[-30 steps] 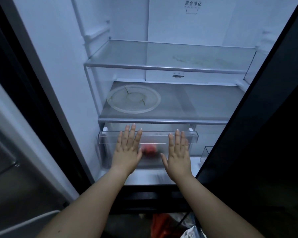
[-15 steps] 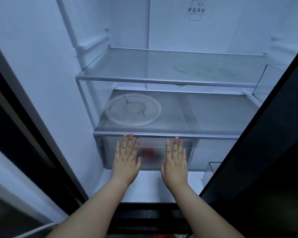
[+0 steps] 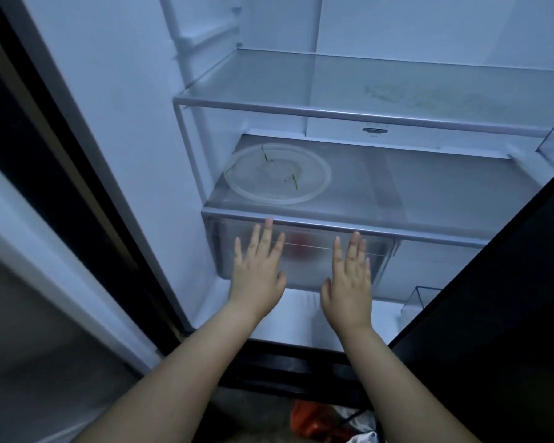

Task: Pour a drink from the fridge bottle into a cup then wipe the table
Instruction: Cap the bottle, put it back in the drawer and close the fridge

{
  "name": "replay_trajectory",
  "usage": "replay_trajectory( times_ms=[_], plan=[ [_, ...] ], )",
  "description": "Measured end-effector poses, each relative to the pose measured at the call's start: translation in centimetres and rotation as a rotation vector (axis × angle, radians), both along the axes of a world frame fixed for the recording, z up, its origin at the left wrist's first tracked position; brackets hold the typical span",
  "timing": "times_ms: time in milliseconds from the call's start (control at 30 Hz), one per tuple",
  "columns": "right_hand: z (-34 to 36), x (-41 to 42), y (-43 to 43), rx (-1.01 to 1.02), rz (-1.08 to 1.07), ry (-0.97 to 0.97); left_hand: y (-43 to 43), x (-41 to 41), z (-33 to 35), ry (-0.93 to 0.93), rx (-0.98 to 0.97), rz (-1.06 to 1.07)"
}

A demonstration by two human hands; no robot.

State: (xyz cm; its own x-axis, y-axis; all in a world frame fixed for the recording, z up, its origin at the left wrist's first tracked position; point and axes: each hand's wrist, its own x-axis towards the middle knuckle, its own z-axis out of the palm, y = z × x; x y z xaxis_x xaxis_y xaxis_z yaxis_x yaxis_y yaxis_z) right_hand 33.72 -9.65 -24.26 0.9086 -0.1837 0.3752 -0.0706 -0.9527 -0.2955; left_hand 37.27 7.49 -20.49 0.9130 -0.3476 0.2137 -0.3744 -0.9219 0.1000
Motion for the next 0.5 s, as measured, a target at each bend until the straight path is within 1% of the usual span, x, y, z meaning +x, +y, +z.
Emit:
replay_trajectory(
  times_ms=[67, 100, 167, 300, 367, 433, 500],
  plan=[
    [0.2, -0.8, 1.0, 0.131, 0.047, -0.014, 1.2, -1.7, 1.1, 0.110, -0.090, 0.010],
    [0.2, -1.4, 1.8, 0.198, 0.077, -0.020, 2.0, -2.9, 1.4, 0.126, -0.122, 0.015],
    [0.2, -3.1, 3.6, 0.284, 0.136, -0.035, 4.2, -5.4, 1.8, 0.100, -0.195, 0.005],
    [0.4, -7.1, 9.0, 0.341, 0.280, -0.050, 9.6, -11.2, 2.2, 0.009, -0.351, 0.017],
    [0.7, -9.2, 11.9, 0.353, 0.374, -0.064, 12.2, -14.6, 2.1, -0.032, -0.420, 0.062],
    [1.0, -11.1, 14.9, 0.360, 0.457, -0.072, 14.8, -17.7, 1.9, -0.034, -0.453, 0.148],
    [1.5, -13.2, 17.8, 0.369, 0.526, -0.094, 17.5, -20.4, 1.7, -0.047, -0.435, 0.209]
  ],
)
